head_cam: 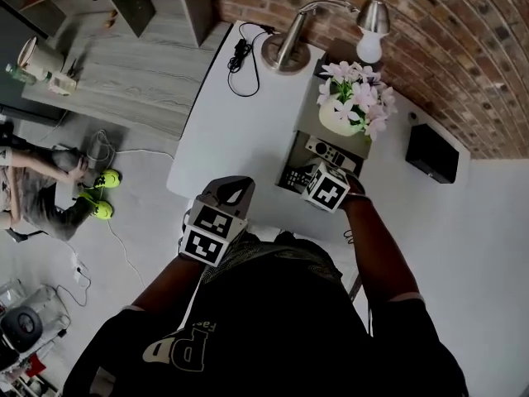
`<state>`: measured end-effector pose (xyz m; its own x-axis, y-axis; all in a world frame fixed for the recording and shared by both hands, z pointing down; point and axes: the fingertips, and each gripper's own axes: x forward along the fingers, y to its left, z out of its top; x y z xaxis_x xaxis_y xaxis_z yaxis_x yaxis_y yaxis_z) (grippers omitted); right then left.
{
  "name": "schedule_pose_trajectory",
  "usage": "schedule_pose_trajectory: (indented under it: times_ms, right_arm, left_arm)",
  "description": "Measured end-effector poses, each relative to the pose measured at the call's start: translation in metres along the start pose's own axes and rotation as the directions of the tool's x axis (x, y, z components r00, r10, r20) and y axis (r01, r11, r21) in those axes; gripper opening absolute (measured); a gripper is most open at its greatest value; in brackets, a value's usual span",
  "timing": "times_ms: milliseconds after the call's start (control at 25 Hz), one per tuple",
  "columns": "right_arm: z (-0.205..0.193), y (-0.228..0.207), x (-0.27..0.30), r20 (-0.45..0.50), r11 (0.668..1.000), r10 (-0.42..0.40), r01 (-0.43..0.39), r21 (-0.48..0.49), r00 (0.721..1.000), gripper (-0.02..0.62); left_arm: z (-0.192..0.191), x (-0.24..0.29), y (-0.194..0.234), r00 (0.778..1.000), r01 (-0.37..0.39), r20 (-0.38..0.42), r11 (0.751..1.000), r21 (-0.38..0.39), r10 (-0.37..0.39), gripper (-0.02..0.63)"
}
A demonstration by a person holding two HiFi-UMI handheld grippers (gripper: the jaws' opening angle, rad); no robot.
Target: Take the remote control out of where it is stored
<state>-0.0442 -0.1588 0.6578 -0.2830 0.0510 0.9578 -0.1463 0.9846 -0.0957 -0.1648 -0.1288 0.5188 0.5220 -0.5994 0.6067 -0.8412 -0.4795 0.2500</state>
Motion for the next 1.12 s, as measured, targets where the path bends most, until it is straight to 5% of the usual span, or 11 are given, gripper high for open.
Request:
schedule_pose_trajectory:
  times_ms: [320, 600, 800, 1120]
  right_arm:
    - [0.005, -0.002, 0.024, -0.083, 0.987, 0.144, -0.149, -0.061, 0.986, 0.211]
    - [0.005, -0.004, 0.027, -0.159, 0.965, 0.243, -0.255, -0.061, 0.957, 0.216]
    - [0.008, 0.000, 0.025, -0.156, 0.966, 0.224, -0.240, -0.092, 0.962, 0.195]
    - [0.011, -0.005, 0.006, 0.002, 0.995, 0.071, -0.071, -0.068, 0.997, 0.125]
  left_arm:
    - [-0.005, -0.005, 0.011, 0.996, -0.083, 0.010, 0.993, -0.085, 0.084, 0.008]
    - [-0.011, -0.010, 0.015, 0.991, -0.127, 0.015, 0.983, -0.135, 0.130, 0.007]
    - [-0.011, -0.012, 0.013, 0.990, -0.137, 0.021, 0.980, -0.146, 0.142, 0.006]
    - [-0.007, -0.009, 0.005, 0.991, -0.127, 0.030, 0.984, -0.124, 0.131, 0.007]
